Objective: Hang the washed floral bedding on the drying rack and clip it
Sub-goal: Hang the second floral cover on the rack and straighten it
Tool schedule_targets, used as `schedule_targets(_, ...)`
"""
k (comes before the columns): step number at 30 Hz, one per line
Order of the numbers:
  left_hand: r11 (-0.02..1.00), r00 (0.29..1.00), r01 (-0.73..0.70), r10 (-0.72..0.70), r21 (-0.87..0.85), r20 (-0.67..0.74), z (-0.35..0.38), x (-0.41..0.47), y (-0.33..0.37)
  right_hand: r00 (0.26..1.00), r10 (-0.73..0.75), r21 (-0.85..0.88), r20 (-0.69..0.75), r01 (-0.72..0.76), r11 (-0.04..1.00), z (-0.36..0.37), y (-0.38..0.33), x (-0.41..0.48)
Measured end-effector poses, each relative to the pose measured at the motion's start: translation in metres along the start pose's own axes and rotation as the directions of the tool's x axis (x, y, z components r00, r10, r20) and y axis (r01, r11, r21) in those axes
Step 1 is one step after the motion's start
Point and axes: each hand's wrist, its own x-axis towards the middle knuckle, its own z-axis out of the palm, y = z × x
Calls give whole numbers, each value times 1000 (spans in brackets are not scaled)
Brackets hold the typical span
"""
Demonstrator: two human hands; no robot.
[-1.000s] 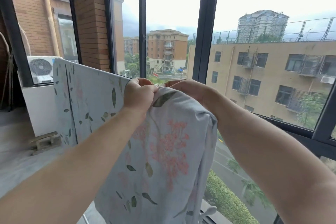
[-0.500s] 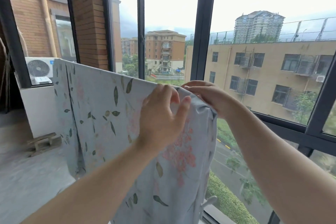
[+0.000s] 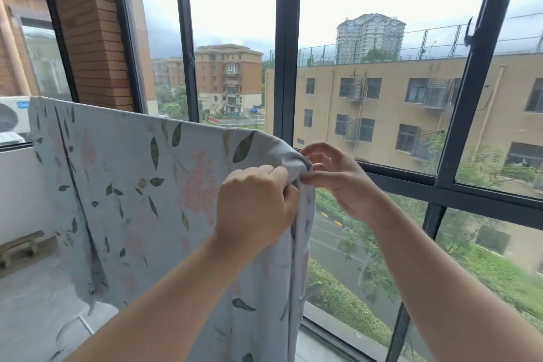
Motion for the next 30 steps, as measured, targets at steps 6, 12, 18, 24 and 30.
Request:
schedule_targets(6,992,988,-128,127,-7,-92,-6,7,8,922,-266,-549,-280,74,833,38,2,-1)
schedule_targets(12,994,988,-102,104,23,-116,-15,16,2,814,-513,-779,-272,127,614,18,-6,11)
schedule_targets(18,996,994,-68,72,50,-81,-21,19,2,764,-605,-839,-222,166,518,9,-2,9)
schedule_targets(24,995,994,-88,90,48,-54,-27,22,8,713,-666,-864,-218,176,472,10,7,9)
schedule_targets(30,994,994,-106,106,2,-4,-22,15,15,615,-779,-933,-120,198,301,3,33,-10)
